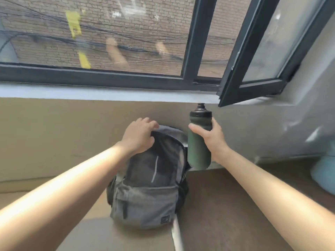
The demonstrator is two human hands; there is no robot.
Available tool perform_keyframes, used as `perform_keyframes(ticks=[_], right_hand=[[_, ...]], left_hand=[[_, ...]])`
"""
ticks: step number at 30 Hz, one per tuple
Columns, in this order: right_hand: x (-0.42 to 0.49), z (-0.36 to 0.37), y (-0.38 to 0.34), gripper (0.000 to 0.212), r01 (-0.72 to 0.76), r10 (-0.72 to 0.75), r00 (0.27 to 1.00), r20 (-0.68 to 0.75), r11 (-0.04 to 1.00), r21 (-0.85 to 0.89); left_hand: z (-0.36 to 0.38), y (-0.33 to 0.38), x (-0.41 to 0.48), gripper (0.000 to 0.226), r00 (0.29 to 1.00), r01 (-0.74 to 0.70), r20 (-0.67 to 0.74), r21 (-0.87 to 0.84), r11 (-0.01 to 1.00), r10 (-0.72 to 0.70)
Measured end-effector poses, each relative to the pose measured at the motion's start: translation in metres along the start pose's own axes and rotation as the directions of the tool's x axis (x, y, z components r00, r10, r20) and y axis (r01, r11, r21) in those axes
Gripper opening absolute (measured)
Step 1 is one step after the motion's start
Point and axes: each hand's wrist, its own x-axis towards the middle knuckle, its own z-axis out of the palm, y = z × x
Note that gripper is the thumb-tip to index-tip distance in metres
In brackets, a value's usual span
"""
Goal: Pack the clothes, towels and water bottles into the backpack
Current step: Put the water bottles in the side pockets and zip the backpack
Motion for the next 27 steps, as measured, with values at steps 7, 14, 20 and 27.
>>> perform_keyframes(ticks=[7,14,20,27], right_hand=[[-0.017,-0.055,0.1,0.043,-0.291,0.317,0.937,-0.149,0.941,0.174],[-0.02,-0.084,0.186,0.054,-0.396,0.439,0.874,-0.209,0.892,0.218],[-0.024,-0.093,0.225,0.053,-0.427,0.482,0.847,-0.223,0.867,0.256],[-0.02,-0.102,0.229,0.06,-0.426,0.5,0.817,-0.286,0.859,0.284]], left_hand=[[0.044,0.074,0.002,0.032,0.9,-0.421,-0.06,0.135,0.897,0.432],[0.146,0.133,-0.001,0.011,0.865,-0.364,0.383,0.03,0.931,0.325],[0.209,0.135,0.022,0.076,0.86,0.022,0.504,0.122,0.992,-0.081],[0.241,0.113,0.035,0.039,0.867,0.364,0.351,0.033,0.931,-0.352]])
